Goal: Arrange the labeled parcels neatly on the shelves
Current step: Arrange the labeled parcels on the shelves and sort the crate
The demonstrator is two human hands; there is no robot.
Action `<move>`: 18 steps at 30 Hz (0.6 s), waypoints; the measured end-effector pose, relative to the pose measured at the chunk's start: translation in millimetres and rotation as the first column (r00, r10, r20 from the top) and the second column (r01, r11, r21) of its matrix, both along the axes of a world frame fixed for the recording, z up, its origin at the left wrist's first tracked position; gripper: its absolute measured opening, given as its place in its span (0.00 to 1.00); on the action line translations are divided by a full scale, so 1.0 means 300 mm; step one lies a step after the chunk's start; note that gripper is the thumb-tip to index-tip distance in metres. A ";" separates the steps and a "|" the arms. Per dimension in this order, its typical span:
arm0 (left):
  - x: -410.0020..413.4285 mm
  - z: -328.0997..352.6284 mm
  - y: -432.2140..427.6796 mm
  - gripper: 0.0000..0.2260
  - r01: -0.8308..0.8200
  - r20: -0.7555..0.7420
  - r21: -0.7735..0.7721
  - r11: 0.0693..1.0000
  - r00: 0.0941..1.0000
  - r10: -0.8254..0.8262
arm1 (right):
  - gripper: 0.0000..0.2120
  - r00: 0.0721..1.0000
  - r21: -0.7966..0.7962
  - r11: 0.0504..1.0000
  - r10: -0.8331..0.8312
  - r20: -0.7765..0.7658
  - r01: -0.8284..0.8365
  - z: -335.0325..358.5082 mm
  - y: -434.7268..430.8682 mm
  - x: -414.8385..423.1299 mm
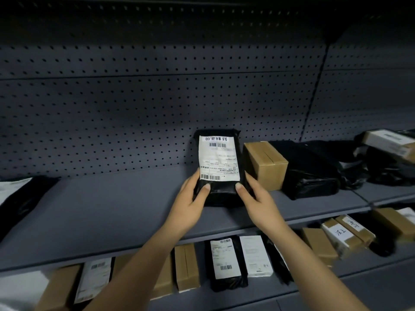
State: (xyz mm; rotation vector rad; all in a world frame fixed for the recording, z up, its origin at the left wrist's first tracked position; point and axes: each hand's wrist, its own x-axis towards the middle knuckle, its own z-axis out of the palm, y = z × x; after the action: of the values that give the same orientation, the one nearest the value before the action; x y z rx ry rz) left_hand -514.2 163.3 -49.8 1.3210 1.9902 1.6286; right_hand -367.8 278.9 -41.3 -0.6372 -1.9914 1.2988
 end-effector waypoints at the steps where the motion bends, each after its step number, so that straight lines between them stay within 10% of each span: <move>1: 0.006 0.015 -0.008 0.22 -0.014 0.020 0.034 0.999 1.000 0.013 | 0.21 0.999 -0.003 1.000 0.020 -0.037 -0.020 0.006 -0.004 -0.003; 18: -0.014 0.172 -0.094 0.24 0.055 0.226 0.215 0.975 0.968 -0.104 | 0.31 0.934 -0.204 0.956 0.136 -0.330 -0.211 0.112 -0.012 -0.039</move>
State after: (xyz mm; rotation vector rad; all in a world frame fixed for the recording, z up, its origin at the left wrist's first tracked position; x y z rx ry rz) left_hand -518.4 135.0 1.6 1.1905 1.6464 1.8970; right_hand -379.6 275.4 -7.8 -0.3369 -1.6763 1.6511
